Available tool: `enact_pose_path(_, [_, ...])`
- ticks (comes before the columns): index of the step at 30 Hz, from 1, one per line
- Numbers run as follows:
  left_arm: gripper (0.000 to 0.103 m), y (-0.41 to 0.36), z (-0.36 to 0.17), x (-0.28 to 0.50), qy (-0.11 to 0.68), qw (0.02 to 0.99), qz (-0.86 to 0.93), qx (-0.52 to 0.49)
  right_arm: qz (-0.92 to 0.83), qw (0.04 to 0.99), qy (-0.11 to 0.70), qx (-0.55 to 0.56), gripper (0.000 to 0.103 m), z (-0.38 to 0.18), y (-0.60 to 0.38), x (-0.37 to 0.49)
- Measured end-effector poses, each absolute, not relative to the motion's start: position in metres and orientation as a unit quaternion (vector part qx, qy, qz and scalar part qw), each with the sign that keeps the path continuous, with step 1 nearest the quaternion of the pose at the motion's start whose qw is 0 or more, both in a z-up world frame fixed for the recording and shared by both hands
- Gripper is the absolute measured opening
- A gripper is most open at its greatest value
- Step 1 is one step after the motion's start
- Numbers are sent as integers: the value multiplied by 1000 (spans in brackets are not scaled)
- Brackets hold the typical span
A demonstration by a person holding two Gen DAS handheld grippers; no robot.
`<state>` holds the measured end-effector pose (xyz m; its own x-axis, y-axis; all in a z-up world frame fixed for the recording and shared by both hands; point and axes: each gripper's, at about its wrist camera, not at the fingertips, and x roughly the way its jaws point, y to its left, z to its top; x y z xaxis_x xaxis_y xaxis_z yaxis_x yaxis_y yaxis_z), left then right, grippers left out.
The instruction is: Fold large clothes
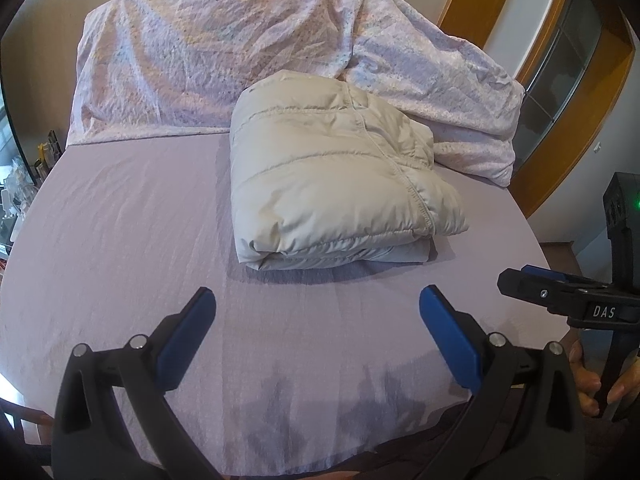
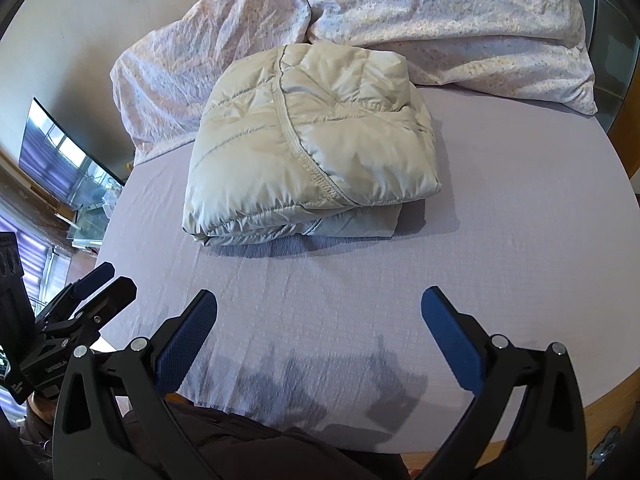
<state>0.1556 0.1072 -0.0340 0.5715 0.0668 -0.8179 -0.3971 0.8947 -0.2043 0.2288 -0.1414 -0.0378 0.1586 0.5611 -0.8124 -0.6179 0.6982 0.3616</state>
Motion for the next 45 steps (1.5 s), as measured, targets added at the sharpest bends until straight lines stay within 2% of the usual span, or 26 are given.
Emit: enact_pose_path(45, [101, 109, -36, 157, 444, 865, 135, -188, 390, 757, 524, -28, 102, -41, -138, 230])
